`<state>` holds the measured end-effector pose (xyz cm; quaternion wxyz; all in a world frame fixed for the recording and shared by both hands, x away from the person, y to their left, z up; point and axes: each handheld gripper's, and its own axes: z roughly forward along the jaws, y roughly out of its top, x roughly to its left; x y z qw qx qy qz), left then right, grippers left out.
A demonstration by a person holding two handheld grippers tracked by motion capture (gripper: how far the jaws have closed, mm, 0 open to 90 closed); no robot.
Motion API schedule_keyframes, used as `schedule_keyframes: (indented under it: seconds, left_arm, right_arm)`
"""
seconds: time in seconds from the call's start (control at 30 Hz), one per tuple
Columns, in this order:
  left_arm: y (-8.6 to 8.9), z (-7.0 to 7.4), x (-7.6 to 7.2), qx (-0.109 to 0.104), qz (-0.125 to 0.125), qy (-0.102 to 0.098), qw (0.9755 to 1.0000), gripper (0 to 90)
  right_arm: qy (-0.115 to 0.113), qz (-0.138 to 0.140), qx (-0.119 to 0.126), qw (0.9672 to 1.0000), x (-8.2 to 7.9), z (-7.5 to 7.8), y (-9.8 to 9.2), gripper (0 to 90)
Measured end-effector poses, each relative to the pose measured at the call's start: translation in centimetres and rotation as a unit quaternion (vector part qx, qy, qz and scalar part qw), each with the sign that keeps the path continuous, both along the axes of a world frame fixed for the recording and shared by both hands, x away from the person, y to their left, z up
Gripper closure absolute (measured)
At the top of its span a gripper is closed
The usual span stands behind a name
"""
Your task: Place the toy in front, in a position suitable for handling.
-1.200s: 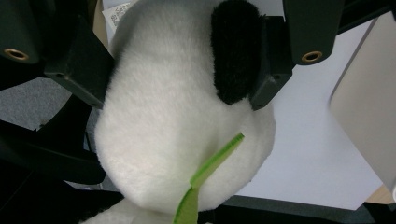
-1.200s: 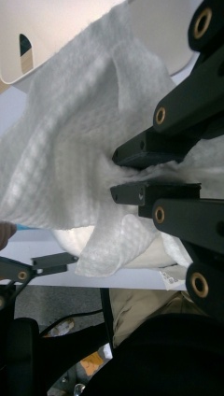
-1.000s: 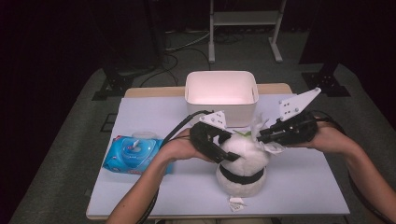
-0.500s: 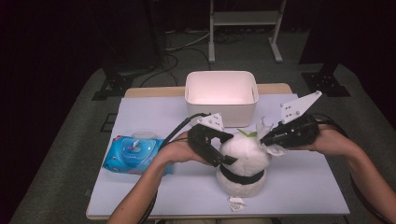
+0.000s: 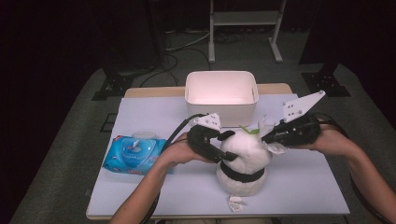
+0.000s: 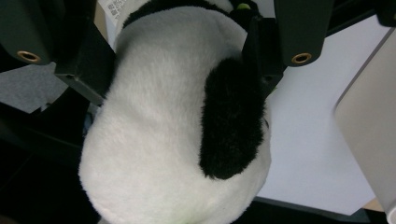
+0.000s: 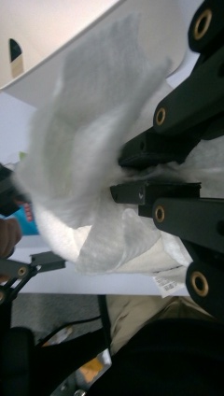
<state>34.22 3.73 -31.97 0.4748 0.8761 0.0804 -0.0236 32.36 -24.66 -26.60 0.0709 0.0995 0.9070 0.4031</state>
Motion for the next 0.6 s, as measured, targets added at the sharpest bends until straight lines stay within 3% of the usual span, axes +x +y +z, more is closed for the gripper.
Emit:
schedule_keyframes:
  seconds: [0.07, 0.17, 0.27, 0.4, 0.6]
  left_arm:
    - [0.2, 0.4, 0.0, 0.006, -0.001, -0.007, 1.0, 34.6]
    - [0.8, 1.2, 0.1, -0.004, 0.008, -0.008, 0.9999, 34.7]
    - [1.4, 1.9, 0.0, 0.005, 0.012, -0.013, 0.9998, 34.9]
    - [1.7, 1.2, 0.1, 0.016, 0.011, -0.008, 0.9998, 34.7]
    - [2.4, 0.4, 0.3, 0.008, 0.02, 0.004, 0.9998, 33.8]
  right_arm:
    - [-0.005, -0.002, 0.0, 1.0, 0.1, 0.2, 0.2, 80.8]
    - [-0.008, -0.002, 0.002, 1.0, 0.2, 0.4, 0.4, 80.8]
    - [-0.008, 0.0, 0.007, 0.9999, 0.4, 0.6, 0.6, 80.8]
    - [-0.001, 0.003, 0.008, 1.0, 0.5, -0.2, 0.9, 80.8]
    - [0.015, -0.004, 0.004, 0.9999, 0.5, -2.2, 0.4, 80.8]
